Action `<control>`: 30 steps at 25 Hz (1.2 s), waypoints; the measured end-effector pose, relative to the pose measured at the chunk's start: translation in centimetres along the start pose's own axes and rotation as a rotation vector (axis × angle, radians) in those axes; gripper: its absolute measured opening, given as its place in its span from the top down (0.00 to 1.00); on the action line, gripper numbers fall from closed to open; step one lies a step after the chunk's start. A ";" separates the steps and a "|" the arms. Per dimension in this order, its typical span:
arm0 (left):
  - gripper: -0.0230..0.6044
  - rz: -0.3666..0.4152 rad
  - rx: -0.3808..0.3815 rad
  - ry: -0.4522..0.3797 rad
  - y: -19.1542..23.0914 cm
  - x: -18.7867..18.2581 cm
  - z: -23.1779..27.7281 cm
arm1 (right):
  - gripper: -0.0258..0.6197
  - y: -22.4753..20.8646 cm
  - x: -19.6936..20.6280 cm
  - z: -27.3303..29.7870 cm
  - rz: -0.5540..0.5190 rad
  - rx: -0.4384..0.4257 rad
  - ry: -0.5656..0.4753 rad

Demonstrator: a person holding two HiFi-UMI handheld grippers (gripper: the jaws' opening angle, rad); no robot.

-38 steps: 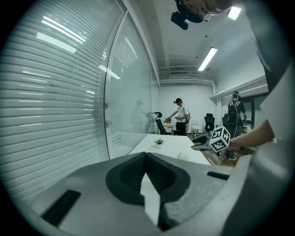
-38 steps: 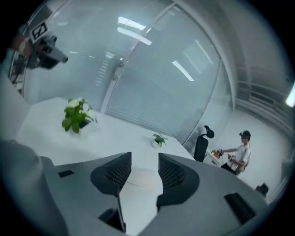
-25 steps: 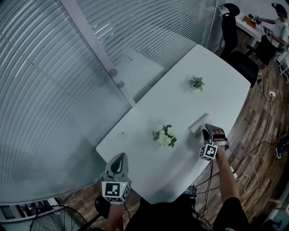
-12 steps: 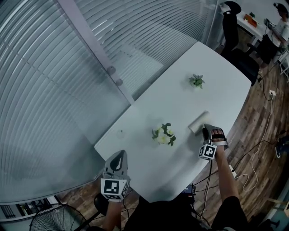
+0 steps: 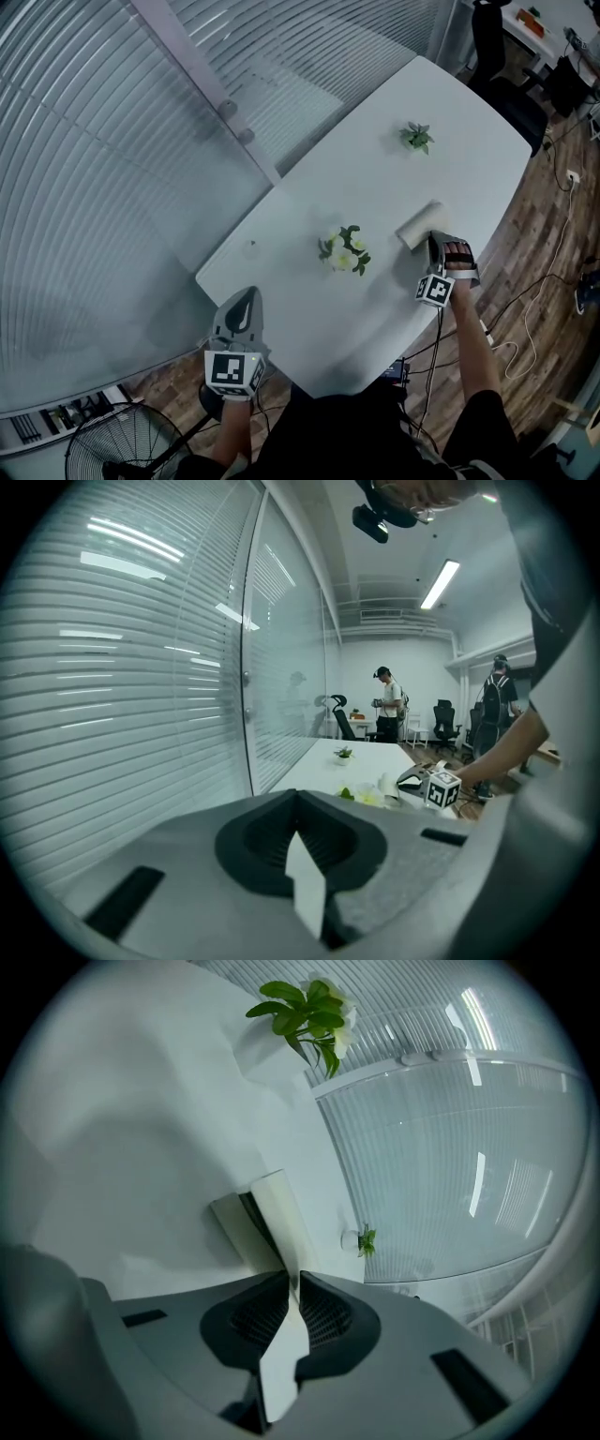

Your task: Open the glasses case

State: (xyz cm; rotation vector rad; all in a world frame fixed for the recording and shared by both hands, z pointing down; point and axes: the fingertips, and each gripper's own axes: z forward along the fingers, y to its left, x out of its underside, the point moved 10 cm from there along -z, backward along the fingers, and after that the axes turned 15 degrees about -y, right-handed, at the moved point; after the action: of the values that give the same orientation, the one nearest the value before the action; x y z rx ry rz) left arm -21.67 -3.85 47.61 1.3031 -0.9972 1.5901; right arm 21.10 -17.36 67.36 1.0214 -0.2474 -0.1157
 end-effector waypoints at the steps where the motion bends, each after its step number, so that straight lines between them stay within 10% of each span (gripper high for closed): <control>1: 0.97 0.000 -0.002 0.001 0.0 0.0 -0.1 | 0.90 -0.1 0.0 0.0 -0.006 0.004 0.003; 11: 0.97 0.003 -0.001 0.025 -0.2 0.2 -0.8 | 0.91 -3.3 -3.3 2.2 -0.057 0.096 -0.064; 30: 0.97 -0.002 -0.128 0.076 0.8 0.7 -4.6 | 0.91 -5.1 -7.1 9.0 -0.116 -0.004 -0.207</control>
State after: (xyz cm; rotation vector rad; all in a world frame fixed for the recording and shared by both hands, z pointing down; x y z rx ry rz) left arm -23.96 0.24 47.61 1.1480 -1.0323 1.5374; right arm 12.08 -25.96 66.37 1.0208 -0.3753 -0.3281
